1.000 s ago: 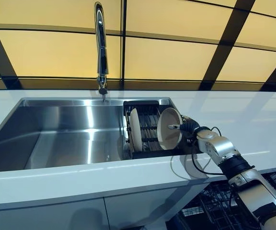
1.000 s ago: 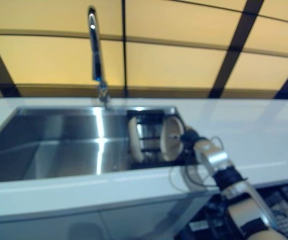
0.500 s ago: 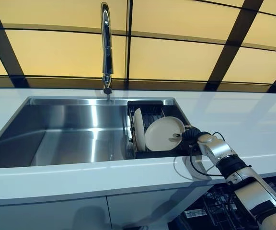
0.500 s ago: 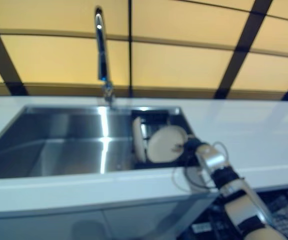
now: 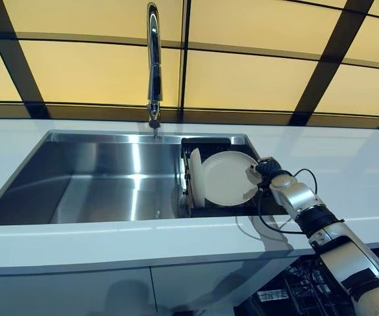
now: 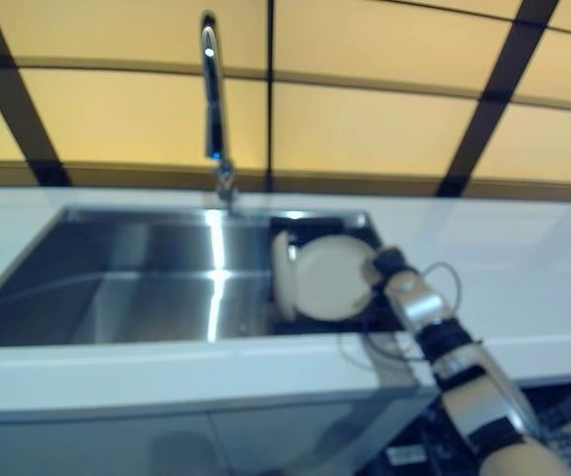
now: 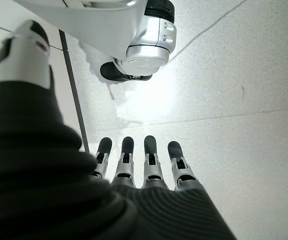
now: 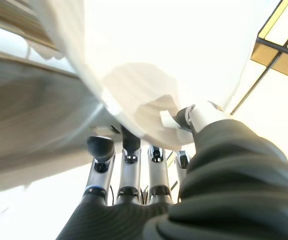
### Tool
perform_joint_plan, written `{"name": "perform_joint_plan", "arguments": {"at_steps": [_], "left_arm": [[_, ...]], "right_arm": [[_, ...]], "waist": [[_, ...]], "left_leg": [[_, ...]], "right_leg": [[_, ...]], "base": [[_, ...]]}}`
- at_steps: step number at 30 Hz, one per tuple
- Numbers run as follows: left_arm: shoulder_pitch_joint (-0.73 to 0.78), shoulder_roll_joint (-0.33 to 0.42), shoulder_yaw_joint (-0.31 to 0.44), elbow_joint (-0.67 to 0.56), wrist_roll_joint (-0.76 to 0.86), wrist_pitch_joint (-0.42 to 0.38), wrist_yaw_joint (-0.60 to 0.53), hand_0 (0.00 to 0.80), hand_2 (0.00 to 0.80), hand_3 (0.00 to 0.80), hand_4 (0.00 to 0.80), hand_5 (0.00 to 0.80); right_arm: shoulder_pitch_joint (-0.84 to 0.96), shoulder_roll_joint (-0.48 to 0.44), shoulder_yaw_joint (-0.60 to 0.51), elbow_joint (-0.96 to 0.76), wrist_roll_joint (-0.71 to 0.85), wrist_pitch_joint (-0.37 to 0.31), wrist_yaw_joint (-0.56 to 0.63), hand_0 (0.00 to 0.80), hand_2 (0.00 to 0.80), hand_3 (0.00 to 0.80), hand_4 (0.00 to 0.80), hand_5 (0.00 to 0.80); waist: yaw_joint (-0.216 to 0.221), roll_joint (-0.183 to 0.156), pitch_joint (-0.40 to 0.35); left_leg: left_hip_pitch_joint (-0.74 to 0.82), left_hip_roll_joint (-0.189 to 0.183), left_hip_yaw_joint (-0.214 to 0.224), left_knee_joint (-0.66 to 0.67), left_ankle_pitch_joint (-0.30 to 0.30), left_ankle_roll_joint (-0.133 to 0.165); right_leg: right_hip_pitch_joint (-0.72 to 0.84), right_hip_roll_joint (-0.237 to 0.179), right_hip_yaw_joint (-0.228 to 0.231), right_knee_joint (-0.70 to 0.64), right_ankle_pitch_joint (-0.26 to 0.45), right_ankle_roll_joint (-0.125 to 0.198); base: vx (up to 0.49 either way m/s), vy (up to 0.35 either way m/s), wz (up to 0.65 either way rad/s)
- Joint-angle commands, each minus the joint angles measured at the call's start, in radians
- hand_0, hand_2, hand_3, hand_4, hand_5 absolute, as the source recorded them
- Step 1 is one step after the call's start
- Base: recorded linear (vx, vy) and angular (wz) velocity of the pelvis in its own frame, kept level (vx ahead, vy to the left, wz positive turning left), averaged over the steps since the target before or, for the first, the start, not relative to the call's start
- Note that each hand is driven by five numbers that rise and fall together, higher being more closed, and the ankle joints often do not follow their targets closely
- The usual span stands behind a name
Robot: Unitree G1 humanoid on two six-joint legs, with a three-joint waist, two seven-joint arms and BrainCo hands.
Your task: Take plates into dishwasher
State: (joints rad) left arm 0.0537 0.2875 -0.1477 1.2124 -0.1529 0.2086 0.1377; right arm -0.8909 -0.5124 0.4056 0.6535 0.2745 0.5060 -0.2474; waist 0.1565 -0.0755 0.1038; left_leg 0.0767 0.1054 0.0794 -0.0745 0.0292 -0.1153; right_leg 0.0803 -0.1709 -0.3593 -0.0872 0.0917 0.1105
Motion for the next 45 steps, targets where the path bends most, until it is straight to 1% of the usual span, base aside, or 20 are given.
{"name": "perform_joint_plan", "arguments": {"at_steps": [1, 5, 6, 12, 20, 31, 40, 44, 45], "left_arm": [[-0.061, 0.007, -0.091, 0.067, -0.020, 0.000, 0.010, 0.000, 0.000, 0.000, 0.000, 0.000], [-0.064, 0.008, -0.091, 0.065, -0.021, 0.008, 0.008, 0.000, 0.000, 0.000, 0.000, 0.000], [-0.065, 0.007, -0.092, 0.065, -0.020, 0.010, 0.008, 0.000, 0.000, 0.000, 0.000, 0.000], [-0.060, 0.003, -0.098, 0.067, -0.020, 0.008, 0.007, 0.000, 0.000, 0.000, 0.000, 0.000], [-0.063, 0.006, -0.098, 0.071, -0.024, 0.008, 0.013, 0.000, 0.000, 0.000, 0.000, 0.000], [-0.067, 0.011, -0.088, 0.074, -0.027, 0.013, 0.008, 0.000, 0.000, 0.000, 0.000, 0.000], [-0.064, 0.015, -0.104, 0.063, -0.024, 0.022, 0.010, 0.000, 0.000, 0.000, 0.000, 0.000], [-0.063, 0.019, -0.107, 0.056, -0.021, 0.024, 0.010, 0.000, 0.000, 0.000, 0.000, 0.000], [-0.060, 0.024, -0.111, 0.051, -0.016, 0.028, 0.007, 0.000, 0.000, 0.000, 0.000, 0.000]], "right_arm": [[-0.129, -0.062, 0.023, -0.025, -0.016, -0.075, -0.032, 0.800, 0.800, 0.800, 0.800, 0.800], [-0.126, -0.070, 0.022, -0.034, -0.002, -0.075, -0.022, 0.800, 0.800, 0.800, 0.800, 0.800], [-0.123, -0.070, 0.022, -0.031, 0.004, -0.088, -0.034, 0.800, 0.800, 0.800, 0.800, 0.800], [-0.131, -0.084, 0.008, -0.031, 0.000, -0.115, -0.073, 0.800, 0.800, 0.800, 0.800, 0.800], [-0.171, -0.131, -0.009, -0.041, 0.017, -0.132, -0.126, 0.800, 0.800, 0.800, 0.800, 0.800], [-0.221, -0.223, 0.001, -0.065, -0.078, -0.091, -0.160, 0.800, 0.800, 0.800, 0.800, 0.800], [-0.257, -0.273, 0.027, -0.023, -0.112, -0.091, -0.168, 0.800, 0.800, 0.800, 0.800, 0.800], [-0.280, -0.318, 0.050, -0.007, -0.198, -0.089, -0.159, 0.800, 0.800, 0.800, 0.800, 0.800], [-0.295, -0.351, 0.071, 0.000, -0.246, -0.079, -0.156, 0.800, 0.800, 0.800, 0.800, 0.800]], "waist": [[0.022, 0.001, -0.025], [0.016, 0.001, -0.030], [0.016, 0.000, -0.031], [0.017, -0.001, -0.033], [0.014, -0.008, -0.037], [0.003, -0.019, -0.046], [0.004, -0.022, -0.050], [0.001, -0.025, -0.051], [0.000, -0.028, -0.053]], "left_leg": [[-0.008, -0.026, 0.028, -0.013, 0.018, 0.027], [-0.005, -0.024, 0.032, -0.013, 0.018, 0.026], [-0.004, -0.023, 0.034, -0.013, 0.018, 0.026], [-0.001, -0.023, 0.035, -0.013, 0.017, 0.025], [0.003, -0.022, 0.037, -0.013, 0.014, 0.023], [0.008, -0.024, 0.042, -0.013, 0.009, 0.028], [0.011, -0.023, 0.041, -0.013, 0.006, 0.028], [0.011, -0.024, 0.041, -0.013, 0.003, 0.028], [0.011, -0.023, 0.043, -0.013, 0.003, 0.028]], "right_leg": [[0.049, -0.031, 0.010, 0.018, -0.023, 0.028], [0.050, -0.030, 0.014, 0.017, -0.023, 0.028], [0.051, -0.030, 0.013, 0.016, -0.024, 0.028], [0.056, -0.028, 0.012, 0.014, -0.025, 0.026], [0.058, -0.026, 0.011, 0.015, -0.026, 0.027], [0.058, -0.025, 0.023, 0.016, -0.029, 0.029], [0.060, -0.025, 0.023, 0.015, -0.030, 0.030], [0.059, -0.023, 0.025, 0.014, -0.030, 0.031], [0.059, -0.022, 0.026, 0.013, -0.029, 0.034]], "base": [[0.000, 0.000, 0.00], [0.000, 0.000, 0.00], [0.000, 0.000, 0.00], [0.000, 0.000, 0.00], [0.000, 0.000, 0.00], [0.000, 0.000, 0.00], [0.000, 0.000, 0.00], [0.000, 0.000, 0.00], [0.000, 0.000, 0.00]]}}
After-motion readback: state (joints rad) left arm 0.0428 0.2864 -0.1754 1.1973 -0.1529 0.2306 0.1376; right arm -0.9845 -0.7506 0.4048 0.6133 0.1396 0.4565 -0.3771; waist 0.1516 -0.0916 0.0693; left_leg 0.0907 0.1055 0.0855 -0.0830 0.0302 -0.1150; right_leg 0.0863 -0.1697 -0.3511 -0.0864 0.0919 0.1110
